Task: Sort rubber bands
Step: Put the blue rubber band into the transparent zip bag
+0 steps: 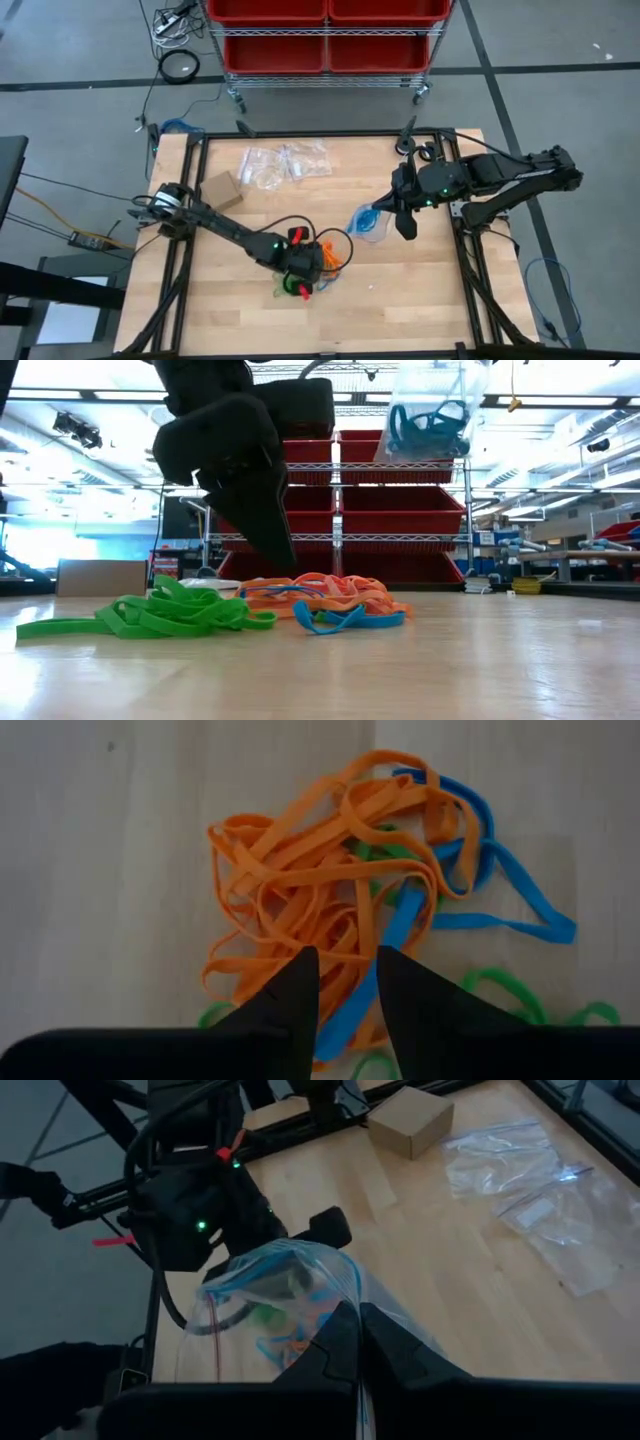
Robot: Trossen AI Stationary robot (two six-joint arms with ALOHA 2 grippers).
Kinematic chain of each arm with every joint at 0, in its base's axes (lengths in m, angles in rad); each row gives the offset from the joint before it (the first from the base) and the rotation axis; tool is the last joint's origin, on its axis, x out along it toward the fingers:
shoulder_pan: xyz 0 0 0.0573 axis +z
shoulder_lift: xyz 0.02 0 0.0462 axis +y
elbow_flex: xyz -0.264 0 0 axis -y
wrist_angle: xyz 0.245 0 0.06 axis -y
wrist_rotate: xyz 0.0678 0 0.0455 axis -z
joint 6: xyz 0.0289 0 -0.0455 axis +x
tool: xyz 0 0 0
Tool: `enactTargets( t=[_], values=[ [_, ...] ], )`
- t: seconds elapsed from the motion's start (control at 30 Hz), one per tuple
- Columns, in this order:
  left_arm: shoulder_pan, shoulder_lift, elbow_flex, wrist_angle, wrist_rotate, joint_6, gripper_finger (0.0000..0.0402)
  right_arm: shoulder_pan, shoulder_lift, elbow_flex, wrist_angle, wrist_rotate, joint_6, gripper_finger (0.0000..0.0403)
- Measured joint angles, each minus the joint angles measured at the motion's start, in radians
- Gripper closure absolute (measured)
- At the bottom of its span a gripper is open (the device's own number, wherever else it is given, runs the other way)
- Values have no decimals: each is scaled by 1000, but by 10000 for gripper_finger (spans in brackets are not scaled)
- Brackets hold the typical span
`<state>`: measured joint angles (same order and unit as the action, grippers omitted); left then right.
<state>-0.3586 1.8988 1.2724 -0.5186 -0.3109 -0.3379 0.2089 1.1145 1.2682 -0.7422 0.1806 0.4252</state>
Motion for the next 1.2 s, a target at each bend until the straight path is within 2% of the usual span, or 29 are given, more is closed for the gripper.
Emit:
enactTargets(
  t=[0.2, 0.47, 0.73, 1.0, 1.2],
  values=[
    [17, 8, 0, 1, 96, 18, 289, 5, 0, 0, 0, 0, 0, 403],
    [20, 10, -1, 3, 106, 36, 289, 20, 0, 0, 0, 10, 0, 403],
    [42, 83, 0, 34, 141, 43, 289, 20, 0, 0, 7, 14, 0, 403],
    [52, 90, 16, 43, 142, 40, 314, 20, 0, 0, 6, 14, 0, 403],
    [53, 91, 44, 15, 172, 39, 319, 20, 6, 0, 5, 13, -1, 403]
  ],
)
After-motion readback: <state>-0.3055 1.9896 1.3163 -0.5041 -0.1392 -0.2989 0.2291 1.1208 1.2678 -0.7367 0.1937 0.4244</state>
